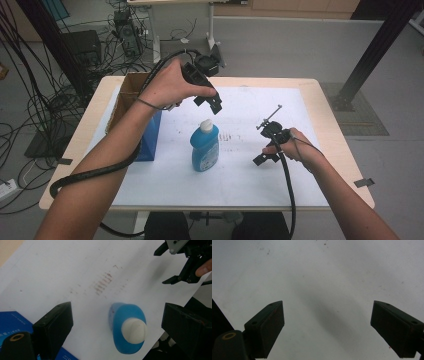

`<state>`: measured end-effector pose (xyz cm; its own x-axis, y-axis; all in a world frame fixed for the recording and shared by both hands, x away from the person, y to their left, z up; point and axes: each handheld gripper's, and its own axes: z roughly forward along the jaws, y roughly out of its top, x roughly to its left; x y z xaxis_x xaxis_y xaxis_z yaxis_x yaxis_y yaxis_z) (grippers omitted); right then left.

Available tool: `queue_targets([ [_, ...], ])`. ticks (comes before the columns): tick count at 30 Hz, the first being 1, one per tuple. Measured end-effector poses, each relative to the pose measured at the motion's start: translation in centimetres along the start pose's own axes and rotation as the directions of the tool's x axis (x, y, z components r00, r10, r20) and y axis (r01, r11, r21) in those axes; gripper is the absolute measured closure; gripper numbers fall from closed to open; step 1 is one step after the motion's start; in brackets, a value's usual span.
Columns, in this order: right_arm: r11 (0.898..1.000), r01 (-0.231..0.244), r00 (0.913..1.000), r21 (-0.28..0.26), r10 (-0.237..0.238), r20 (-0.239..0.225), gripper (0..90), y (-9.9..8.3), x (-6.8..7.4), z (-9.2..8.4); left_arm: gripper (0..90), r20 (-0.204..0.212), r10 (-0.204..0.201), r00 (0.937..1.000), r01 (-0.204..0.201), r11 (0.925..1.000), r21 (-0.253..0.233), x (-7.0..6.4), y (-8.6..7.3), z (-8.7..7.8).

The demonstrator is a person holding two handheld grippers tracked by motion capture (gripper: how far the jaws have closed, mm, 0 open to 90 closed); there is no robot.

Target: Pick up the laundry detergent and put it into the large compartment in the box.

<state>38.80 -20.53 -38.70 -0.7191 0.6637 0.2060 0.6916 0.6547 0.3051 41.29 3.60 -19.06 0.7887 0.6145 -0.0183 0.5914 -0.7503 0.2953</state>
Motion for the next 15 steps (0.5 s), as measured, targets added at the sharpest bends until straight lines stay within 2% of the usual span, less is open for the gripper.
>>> queue_targets([
  [15,1.0,0.008,0.9999,0.001,-0.008,0.009,11.4,0.1,0.1,-0.3,9.8,0.026,0.006,0.9996,-0.005,0.9997,-0.026,-1.2,-1.2,-0.4],
])
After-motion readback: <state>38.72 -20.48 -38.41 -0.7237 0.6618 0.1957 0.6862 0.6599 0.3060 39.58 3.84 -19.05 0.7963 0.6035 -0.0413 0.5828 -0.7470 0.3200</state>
